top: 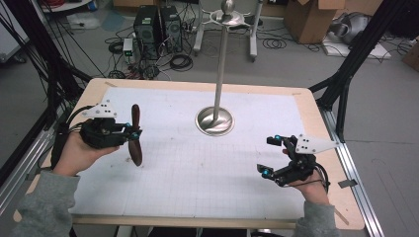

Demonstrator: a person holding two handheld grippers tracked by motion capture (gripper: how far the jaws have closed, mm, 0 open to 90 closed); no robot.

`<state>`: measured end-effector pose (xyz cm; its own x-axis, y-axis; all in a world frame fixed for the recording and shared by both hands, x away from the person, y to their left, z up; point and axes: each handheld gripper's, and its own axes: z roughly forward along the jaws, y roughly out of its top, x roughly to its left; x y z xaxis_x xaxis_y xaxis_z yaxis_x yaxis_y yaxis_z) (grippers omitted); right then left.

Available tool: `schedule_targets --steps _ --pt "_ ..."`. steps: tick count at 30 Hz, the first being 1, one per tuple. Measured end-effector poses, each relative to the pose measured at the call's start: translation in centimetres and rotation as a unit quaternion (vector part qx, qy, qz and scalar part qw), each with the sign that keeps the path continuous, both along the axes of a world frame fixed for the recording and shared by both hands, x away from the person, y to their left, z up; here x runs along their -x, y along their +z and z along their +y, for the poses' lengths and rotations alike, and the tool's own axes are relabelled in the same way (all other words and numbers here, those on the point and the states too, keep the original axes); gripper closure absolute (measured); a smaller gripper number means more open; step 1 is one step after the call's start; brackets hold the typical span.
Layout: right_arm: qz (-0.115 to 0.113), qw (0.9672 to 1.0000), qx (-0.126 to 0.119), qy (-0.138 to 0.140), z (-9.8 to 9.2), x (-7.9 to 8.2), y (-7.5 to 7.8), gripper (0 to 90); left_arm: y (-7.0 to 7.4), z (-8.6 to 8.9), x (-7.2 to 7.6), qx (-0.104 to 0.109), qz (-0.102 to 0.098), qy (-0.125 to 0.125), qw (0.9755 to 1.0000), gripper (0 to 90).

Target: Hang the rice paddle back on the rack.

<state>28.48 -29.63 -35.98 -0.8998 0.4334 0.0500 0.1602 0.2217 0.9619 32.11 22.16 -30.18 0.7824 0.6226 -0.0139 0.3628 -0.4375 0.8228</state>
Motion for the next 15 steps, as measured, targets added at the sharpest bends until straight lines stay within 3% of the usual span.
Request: schedule_targets --steps 4,8,15 --pt "0.003 1.0000 0.000 0.000 0.0 0.0 0.0 1.9 0.9 -0.8 -0.4 -0.001 -0.004 -0.003 1.0000 77.6" --pt "0.003 1.0000 0.000 0.001 -0.1 -0.1 -0.1 1.9 2.0 -1.9 -0.4 0.021 0.004 -0.027 0.9994 77.5" --pt "0.010 0.9999 0.001 -0.004 -0.3 -0.2 -0.4 1.9 3.6 -4.3 -0.9 0.016 -0.002 -0.034 0.9993 77.5"
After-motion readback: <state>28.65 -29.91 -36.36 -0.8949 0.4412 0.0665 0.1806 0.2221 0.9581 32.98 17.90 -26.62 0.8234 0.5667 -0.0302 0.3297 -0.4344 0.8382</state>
